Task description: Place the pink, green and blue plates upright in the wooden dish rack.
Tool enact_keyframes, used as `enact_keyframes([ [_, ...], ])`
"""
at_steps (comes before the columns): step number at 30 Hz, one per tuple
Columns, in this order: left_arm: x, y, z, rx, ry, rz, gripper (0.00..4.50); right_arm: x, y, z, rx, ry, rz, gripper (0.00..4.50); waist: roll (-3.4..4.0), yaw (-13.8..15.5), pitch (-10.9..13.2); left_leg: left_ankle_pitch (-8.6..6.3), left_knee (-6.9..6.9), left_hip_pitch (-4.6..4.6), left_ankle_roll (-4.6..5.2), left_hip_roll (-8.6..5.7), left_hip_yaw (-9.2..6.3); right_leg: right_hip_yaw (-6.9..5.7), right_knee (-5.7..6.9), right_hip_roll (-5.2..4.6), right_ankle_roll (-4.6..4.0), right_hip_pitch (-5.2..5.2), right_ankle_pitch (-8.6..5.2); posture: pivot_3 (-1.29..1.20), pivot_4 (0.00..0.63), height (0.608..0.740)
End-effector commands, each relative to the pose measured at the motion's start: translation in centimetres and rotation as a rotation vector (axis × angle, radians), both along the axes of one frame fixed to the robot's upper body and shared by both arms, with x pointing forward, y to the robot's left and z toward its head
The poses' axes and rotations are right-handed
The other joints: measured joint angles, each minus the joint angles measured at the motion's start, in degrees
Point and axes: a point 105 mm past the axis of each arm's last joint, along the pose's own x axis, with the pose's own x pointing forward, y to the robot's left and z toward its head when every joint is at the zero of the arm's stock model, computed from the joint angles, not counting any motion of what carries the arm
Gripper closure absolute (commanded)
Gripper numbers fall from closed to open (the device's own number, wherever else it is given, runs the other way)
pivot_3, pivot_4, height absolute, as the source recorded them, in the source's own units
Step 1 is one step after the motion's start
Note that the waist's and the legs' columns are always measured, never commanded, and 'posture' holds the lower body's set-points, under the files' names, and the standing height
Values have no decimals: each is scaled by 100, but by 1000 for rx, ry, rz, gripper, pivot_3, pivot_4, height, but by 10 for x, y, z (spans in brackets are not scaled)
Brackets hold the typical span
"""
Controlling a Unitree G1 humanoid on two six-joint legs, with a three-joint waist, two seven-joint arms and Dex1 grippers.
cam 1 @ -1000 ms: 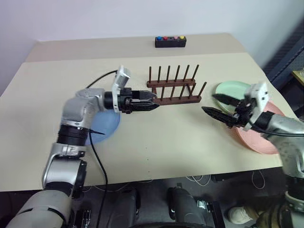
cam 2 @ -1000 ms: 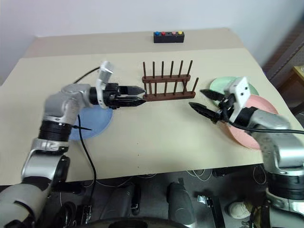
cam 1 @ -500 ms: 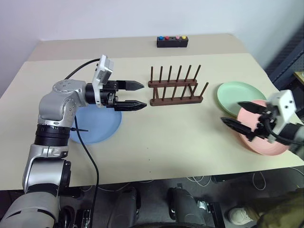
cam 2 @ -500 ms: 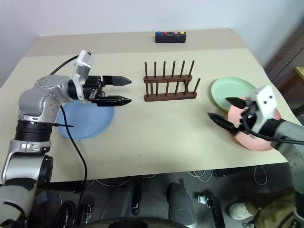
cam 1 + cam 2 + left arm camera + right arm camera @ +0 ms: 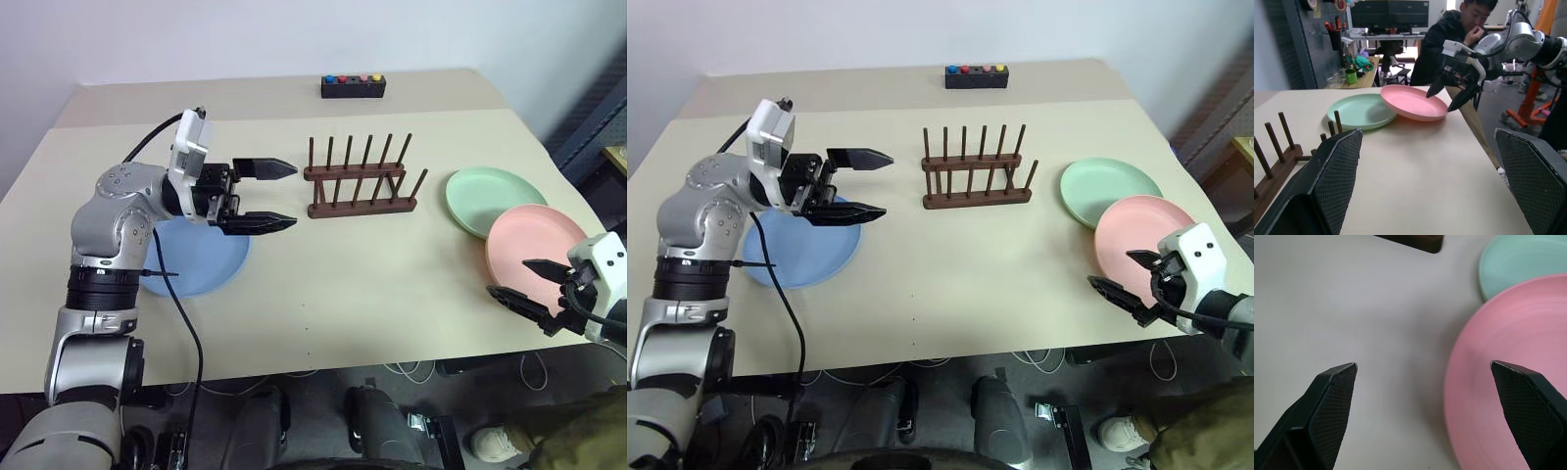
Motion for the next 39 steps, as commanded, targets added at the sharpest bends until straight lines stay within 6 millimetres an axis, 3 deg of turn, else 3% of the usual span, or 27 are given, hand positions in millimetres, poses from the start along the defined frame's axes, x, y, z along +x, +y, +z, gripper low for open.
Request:
enact_keyframes([
  [1,-5,-4,3,-3,-27,-27,63,1,-6,9,-43,-39,-37,27,0,0,0,0,0,0,0,0,0,0,0,0,0,0,0,0,150,740],
  [7,-6,-8,0,-1,-25,-36,63,0,-6,-5,-82,7,-42,27,0,4,0,0,0,-1,0,-1,0,0,0,0,0,0,0,0,150,740],
  [20,-8,-8,-10,8,-10,-30,63,17,-12,-37,-132,84,-115,27,-1,4,0,0,0,0,0,0,0,1,0,0,0,-1,0,0,150,740],
  [23,-10,-7,-9,12,-11,-30,0,21,-18,-46,-141,101,-140,897,0,3,0,0,1,0,0,-1,1,1,-1,0,-1,0,0,0,150,740],
  [30,-8,-5,-12,28,-12,-14,0,27,-21,-32,-153,58,-145,4463,-1,-11,0,0,1,0,0,-1,0,0,0,1,0,0,0,0,150,740],
  [34,-6,-5,-8,19,-14,-2,0,25,-17,-24,-177,51,-111,4463,-4,-4,-2,0,1,1,0,2,-2,-2,0,4,0,1,0,0,150,740],
  [36,-2,-2,0,0,-13,11,0,25,-9,9,-230,5,-47,4463,7,-3,2,0,2,0,0,1,1,1,2,2,0,-1,0,0,150,740],
  [39,-1,-1,2,-8,-12,16,0,27,-3,42,-254,-44,-8,4463,5,-23,2,0,2,0,0,1,2,2,1,3,0,-1,0,0,150,740],
])
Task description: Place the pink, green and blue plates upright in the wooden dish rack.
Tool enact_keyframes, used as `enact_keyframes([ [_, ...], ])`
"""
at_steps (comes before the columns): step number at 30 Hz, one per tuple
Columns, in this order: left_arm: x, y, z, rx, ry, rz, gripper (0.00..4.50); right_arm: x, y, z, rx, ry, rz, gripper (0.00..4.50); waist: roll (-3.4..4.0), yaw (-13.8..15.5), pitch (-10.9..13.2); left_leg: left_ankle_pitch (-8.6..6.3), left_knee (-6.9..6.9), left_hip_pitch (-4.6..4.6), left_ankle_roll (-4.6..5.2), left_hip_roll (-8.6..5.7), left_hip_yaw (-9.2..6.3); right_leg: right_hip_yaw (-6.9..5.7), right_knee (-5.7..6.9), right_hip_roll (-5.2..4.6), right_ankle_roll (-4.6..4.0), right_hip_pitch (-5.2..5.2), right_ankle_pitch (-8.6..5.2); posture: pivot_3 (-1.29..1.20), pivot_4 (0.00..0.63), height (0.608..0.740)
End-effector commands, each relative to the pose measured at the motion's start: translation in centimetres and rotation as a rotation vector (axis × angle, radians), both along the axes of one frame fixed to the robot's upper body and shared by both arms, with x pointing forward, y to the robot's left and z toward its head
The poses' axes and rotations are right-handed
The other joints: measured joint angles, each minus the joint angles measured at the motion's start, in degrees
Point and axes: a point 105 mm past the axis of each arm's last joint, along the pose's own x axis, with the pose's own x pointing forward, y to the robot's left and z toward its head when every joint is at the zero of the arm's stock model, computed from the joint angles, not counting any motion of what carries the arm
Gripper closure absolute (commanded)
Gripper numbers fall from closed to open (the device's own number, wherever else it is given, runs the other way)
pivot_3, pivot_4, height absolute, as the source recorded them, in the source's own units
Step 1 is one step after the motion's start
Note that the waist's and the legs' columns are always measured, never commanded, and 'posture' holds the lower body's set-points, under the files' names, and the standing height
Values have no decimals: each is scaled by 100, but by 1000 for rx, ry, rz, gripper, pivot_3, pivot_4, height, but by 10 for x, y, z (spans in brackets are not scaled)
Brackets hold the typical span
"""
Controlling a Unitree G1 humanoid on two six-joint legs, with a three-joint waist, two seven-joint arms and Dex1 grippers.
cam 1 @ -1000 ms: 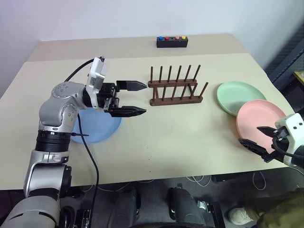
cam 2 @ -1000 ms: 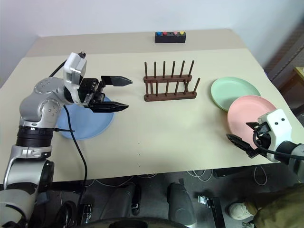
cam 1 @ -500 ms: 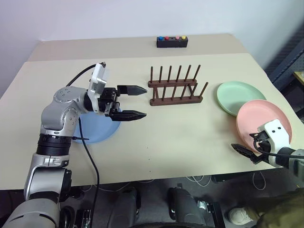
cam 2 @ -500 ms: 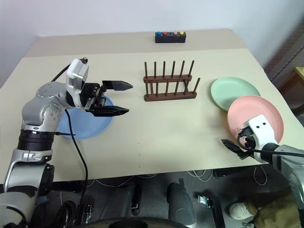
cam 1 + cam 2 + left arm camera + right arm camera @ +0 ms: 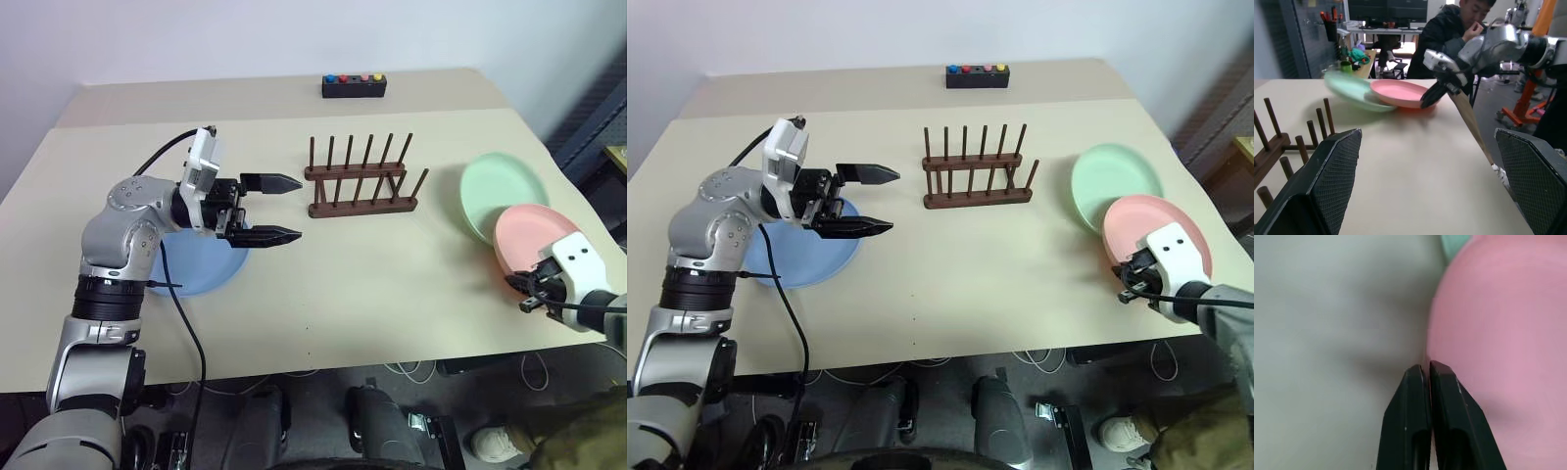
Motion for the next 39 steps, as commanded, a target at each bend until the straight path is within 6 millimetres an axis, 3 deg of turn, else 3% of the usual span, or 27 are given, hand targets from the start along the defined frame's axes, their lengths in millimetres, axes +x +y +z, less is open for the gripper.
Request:
enact_keyframes([
  [1,0,3,14,-26,-41,2,0,2,11,48,-20,-100,69,4463,0,-6,0,0,-1,1,0,2,0,0,0,2,0,0,0,0,150,740],
  [4,1,2,12,-27,-40,3,0,3,11,64,-49,-115,88,4463,0,13,0,0,-4,0,0,3,-2,-3,-1,2,-1,-1,-1,0,150,740],
  [7,2,1,13,-45,-43,7,0,14,14,101,18,-248,94,4463,-2,14,3,0,-2,-5,0,0,-2,-3,-3,-1,0,-2,0,0,150,740],
  [11,5,2,17,-78,-45,36,0,34,31,155,361,-492,149,4463,-4,-24,4,0,0,0,0,0,3,2,-2,-4,0,-3,1,0,150,740],
  [14,10,3,20,-92,-65,70,0,46,40,176,526,-560,208,4463,-4,-10,4,0,-5,-1,0,5,-1,-1,3,2,-1,-7,1,0,150,740],
  [18,10,3,25,-117,-59,79,0,68,43,214,944,-640,302,4463,-2,-7,5,0,-6,-9,0,-1,5,1,4,-6,0,-16,2,0,150,740],
  [26,2,11,24,-111,-48,118,0,96,54,215,1287,-534,466,4463,0,-13,6,-2,-11,-16,4,-3,13,2,-2,-10,1,-19,3,0,150,740],
  [39,-7,14,22,-107,-33,138,0,121,83,185,1391,-326,590,4463,4,-24,9,-2,-11,-15,4,0,21,4,7,-5,1,-28,3,0,150,740],
])
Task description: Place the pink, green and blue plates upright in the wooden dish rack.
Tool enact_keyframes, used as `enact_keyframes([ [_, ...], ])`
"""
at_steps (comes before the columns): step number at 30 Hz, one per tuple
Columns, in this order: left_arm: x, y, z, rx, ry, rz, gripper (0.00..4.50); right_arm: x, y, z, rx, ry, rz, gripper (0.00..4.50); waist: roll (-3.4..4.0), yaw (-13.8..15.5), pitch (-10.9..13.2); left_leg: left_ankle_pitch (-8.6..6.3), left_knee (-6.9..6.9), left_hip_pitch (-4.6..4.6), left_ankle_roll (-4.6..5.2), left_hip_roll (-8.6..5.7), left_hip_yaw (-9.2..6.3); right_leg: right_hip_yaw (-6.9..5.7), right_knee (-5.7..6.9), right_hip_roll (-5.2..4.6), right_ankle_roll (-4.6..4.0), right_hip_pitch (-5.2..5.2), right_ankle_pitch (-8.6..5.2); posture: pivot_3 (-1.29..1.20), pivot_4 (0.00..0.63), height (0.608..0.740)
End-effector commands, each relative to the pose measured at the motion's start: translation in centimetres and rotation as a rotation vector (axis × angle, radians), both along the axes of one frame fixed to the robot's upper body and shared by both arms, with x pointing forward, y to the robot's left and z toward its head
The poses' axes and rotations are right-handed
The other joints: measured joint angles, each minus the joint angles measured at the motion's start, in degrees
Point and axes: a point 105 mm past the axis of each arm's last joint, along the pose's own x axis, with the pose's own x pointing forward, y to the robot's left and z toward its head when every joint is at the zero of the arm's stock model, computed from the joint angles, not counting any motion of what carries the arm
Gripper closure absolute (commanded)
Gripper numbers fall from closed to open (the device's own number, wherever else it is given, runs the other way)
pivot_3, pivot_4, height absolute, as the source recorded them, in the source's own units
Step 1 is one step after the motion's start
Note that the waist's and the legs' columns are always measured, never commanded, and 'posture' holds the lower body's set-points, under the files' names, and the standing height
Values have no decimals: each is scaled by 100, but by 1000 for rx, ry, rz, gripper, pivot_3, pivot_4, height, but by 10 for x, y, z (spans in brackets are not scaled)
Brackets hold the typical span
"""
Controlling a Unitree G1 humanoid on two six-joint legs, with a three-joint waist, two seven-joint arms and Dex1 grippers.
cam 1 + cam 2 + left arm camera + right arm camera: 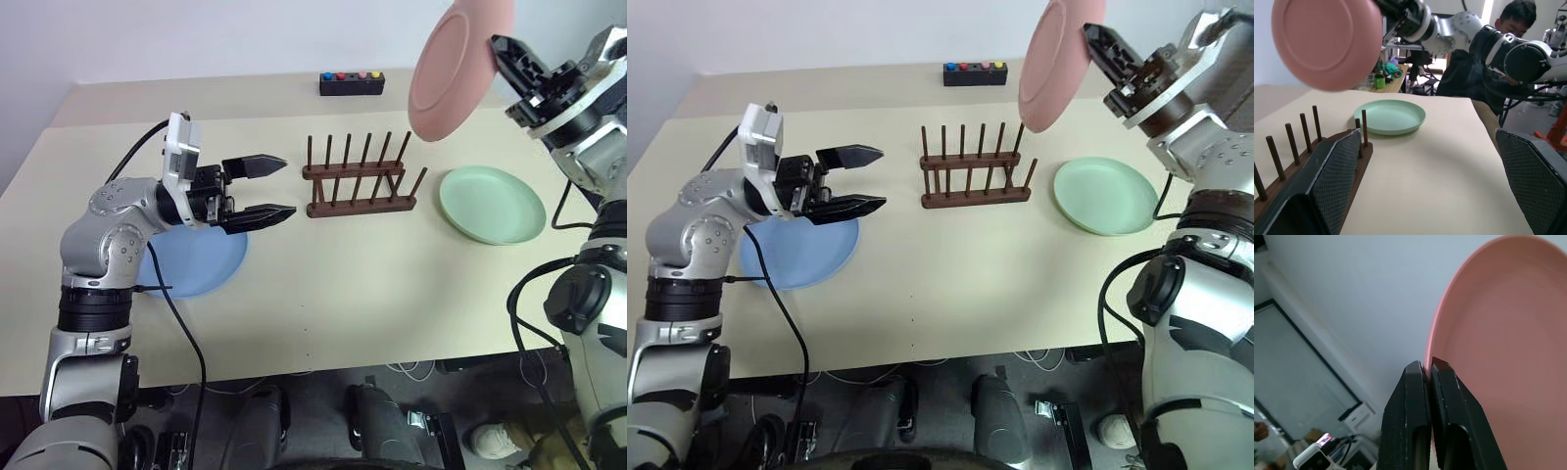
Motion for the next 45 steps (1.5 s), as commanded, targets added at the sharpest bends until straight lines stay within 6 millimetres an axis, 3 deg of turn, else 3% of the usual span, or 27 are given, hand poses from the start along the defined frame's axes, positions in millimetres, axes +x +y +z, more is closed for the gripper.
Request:
enact_keyframes([
  [1,-5,3,10,-7,-40,1,0,-4,9,17,-7,-82,40,4463,0,-1,0,0,0,0,0,0,0,0,0,0,0,0,0,0,150,740],
  [6,-6,2,11,0,-47,-3,0,2,13,4,-37,-62,38,4463,0,9,0,0,0,0,0,-1,0,0,0,0,0,0,0,0,150,740],
  [14,-7,1,9,7,-45,-1,0,0,6,7,-50,-77,22,4463,1,0,0,0,0,0,-1,-1,1,0,1,0,0,-1,0,0,150,740],
  [21,-7,-2,8,11,-41,-11,0,3,-1,-2,-66,-57,-15,4463,1,0,1,0,0,0,-1,-1,1,0,1,0,0,-1,0,0,150,740],
  [36,-5,-3,14,-16,-50,-7,0,11,-5,-30,-117,-15,-66,4463,1,4,1,0,0,0,-1,-1,2,1,1,0,0,-1,0,0,150,740],
  [45,-6,-3,13,-11,-49,-7,0,11,2,-52,-193,-15,-55,4463,1,4,1,0,0,0,-1,-1,2,1,0,0,0,-1,0,0,150,740],
])
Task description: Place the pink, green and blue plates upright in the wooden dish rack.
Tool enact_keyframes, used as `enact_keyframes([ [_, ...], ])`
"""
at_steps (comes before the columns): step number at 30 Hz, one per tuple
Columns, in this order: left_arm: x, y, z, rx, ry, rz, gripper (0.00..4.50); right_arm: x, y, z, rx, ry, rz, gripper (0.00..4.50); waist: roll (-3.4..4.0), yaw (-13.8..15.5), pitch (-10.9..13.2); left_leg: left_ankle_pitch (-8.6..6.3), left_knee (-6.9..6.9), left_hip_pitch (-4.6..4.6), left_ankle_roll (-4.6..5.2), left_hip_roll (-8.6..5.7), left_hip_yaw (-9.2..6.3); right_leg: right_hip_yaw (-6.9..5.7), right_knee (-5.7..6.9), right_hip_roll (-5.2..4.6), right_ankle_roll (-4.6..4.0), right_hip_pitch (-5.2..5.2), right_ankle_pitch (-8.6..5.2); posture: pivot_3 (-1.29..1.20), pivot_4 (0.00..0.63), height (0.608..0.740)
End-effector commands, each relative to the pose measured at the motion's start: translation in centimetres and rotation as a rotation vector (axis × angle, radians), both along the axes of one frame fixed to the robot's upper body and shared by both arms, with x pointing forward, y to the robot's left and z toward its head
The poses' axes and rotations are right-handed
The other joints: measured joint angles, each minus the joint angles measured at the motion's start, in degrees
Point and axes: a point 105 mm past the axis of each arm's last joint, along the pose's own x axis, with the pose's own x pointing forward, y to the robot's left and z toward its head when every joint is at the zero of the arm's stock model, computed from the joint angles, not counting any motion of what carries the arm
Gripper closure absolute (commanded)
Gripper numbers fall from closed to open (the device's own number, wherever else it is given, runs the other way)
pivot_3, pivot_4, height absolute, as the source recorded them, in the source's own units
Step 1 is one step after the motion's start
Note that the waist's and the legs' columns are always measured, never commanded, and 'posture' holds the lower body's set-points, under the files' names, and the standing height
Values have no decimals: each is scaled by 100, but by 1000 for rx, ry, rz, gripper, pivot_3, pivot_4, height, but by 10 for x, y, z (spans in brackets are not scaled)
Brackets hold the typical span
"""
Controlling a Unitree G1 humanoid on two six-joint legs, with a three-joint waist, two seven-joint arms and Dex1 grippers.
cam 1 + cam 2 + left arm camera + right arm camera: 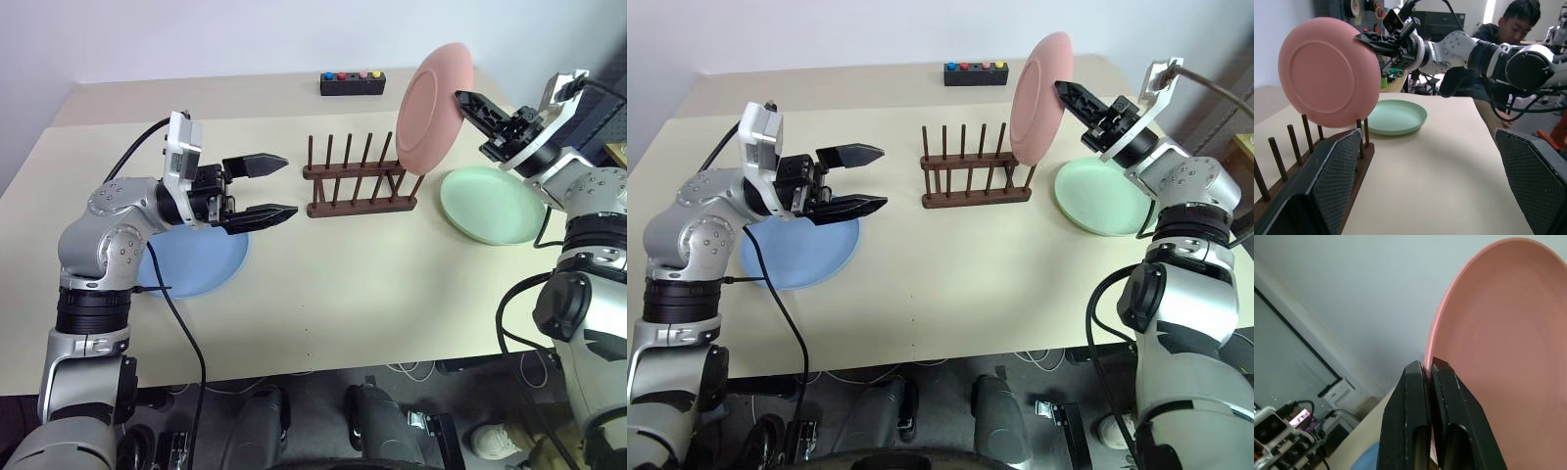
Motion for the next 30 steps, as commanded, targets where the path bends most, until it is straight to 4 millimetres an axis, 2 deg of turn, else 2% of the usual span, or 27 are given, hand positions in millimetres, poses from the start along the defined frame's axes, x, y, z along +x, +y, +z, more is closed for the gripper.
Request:
enact_keyframes([
  [1,-5,-1,10,-13,-42,-15,0,-4,2,6,-39,-66,7,4463,0,-1,0,0,0,0,0,0,0,0,0,0,0,0,0,0,150,740],
  [3,-5,-1,10,-13,-42,-14,0,-4,1,5,-46,-65,4,4463,2,0,1,0,0,0,0,0,0,0,1,0,0,-1,0,0,150,740],
  [4,-5,-1,10,-12,-43,-14,0,-4,2,4,-47,-66,5,3873,2,-2,1,0,0,0,0,0,1,1,1,0,0,-1,0,0,150,740],
  [5,-4,-1,10,-12,-43,-14,0,-4,2,4,-50,-68,6,3638,2,-3,1,0,0,0,0,0,0,1,1,0,0,-1,0,0,150,740],
  [11,-4,-2,9,-10,-42,-17,0,-4,2,8,-60,-81,4,829,2,-7,1,0,0,0,0,0,0,1,1,0,0,-1,0,0,150,740],
  [12,-4,-2,9,-9,-42,-17,0,-4,1,10,-69,-92,-7,201,2,-7,1,0,0,0,0,0,0,1,1,0,0,-1,0,0,150,740],
  [13,-4,-2,9,-9,-43,-18,0,-4,1,11,-75,-99,-15,36,2,-7,1,0,0,0,0,0,0,0,1,0,0,-1,0,0,150,740],
  [16,-4,-3,9,-10,-41,-20,0,-7,-3,19,-72,-137,-27,36,2,-5,1,0,0,0,0,0,0,1,1,0,0,-1,0,0,150,740],
  [18,-5,-3,8,-10,-42,-21,0,-14,-11,39,-30,-210,-50,36,2,3,1,0,0,0,0,0,0,0,1,0,0,-1,0,0,150,740],
  [20,-6,-3,8,-10,-42,-22,0,-27,-30,62,4,-331,-138,36,4,18,2,0,0,0,0,0,0,1,0,-1,0,-1,0,0,150,740],
  [22,-6,-2,7,-9,-43,-21,0,-35,-47,67,-33,-387,-252,36,4,40,2,0,-1,-1,0,-1,-2,0,-1,-2,0,-1,0,0,150,740],
  [24,-6,-2,7,-8,-43,-21,0,-38,-55,62,-89,-384,-314,36,2,37,2,0,-1,-1,0,-1,-6,-4,-6,-2,1,4,0,0,150,740],
  [30,-6,-1,4,-8,-38,-18,0,-61,-68,8,-585,-273,-393,36,4,11,2,0,0,4,0,-2,-3,0,-2,-3,1,6,-1,0,150,740],
])
